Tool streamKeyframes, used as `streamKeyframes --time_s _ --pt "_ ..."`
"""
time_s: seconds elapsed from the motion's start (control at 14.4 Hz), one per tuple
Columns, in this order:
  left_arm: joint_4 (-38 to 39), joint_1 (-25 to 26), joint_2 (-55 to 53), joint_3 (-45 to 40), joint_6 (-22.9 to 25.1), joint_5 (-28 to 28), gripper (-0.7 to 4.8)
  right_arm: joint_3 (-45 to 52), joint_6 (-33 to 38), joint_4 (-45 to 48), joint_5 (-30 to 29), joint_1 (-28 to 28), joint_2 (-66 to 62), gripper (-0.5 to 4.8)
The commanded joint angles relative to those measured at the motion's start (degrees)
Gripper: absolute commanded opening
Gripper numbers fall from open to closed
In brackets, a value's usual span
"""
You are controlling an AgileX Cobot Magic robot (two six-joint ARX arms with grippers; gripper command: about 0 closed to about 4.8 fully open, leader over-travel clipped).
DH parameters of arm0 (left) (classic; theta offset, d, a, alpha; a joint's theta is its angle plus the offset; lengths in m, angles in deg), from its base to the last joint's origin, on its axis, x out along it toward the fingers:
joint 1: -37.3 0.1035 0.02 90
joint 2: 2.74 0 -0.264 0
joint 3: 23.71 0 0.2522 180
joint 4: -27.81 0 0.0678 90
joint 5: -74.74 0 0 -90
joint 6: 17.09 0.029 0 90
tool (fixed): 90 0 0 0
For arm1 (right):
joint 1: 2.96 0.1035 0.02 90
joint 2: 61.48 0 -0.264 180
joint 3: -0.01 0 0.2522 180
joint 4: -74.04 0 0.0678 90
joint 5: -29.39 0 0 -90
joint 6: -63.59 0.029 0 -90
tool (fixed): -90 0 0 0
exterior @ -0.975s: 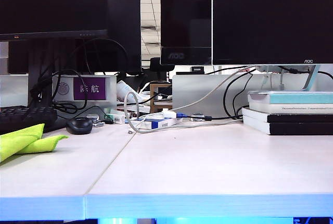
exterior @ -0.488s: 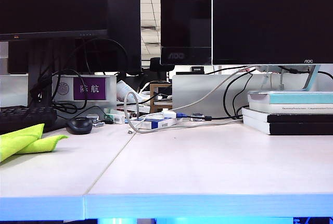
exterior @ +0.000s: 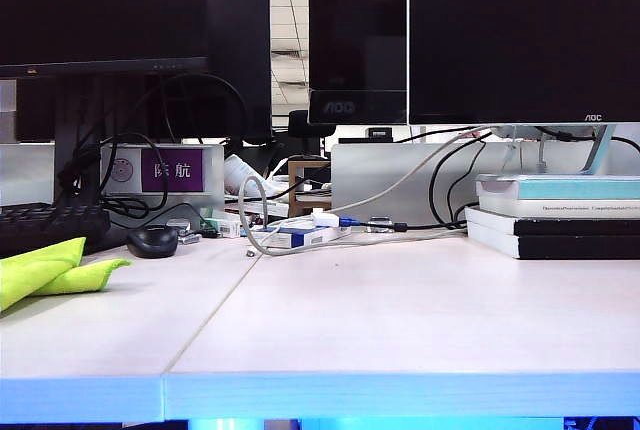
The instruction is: Wipe the table from left to right using the rag.
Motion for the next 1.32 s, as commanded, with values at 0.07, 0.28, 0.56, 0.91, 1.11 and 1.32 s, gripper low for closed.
streamKeyframes --time_s 0.07,0.28,0.56,0.91,1.11,1.32 --pt "1.2 -0.1 -0.6 0.3 1.4 -4.5 -0.04 -0.3 -0.1 -0.6 0.5 3.1 -1.7 -0.05" --pt "1.4 0.0 -1.4 0.4 1.2 -12.7 -0.04 -1.0 -0.2 -0.9 0.5 3.3 -1.6 -0.05" --pt "7.0 -0.1 -5.6 1.2 -0.9 -4.8 -0.04 -1.7 -0.1 -1.1 -0.1 3.5 -1.4 -0.05" --pt "7.3 -1.7 -14.4 1.4 0.7 -3.4 0.51 -1.7 -0.2 -1.2 -1.9 3.5 -1.4 -0.05" --pt "7.4 -3.8 -20.8 1.4 5.4 1.3 2.55 -1.6 -0.2 -1.3 -1.9 3.5 -1.6 -0.05" --pt "8.2 -4.1 -25.4 1.4 6.7 2.5 2.55 -1.6 -0.2 -1.4 -1.9 3.5 -1.6 -0.05"
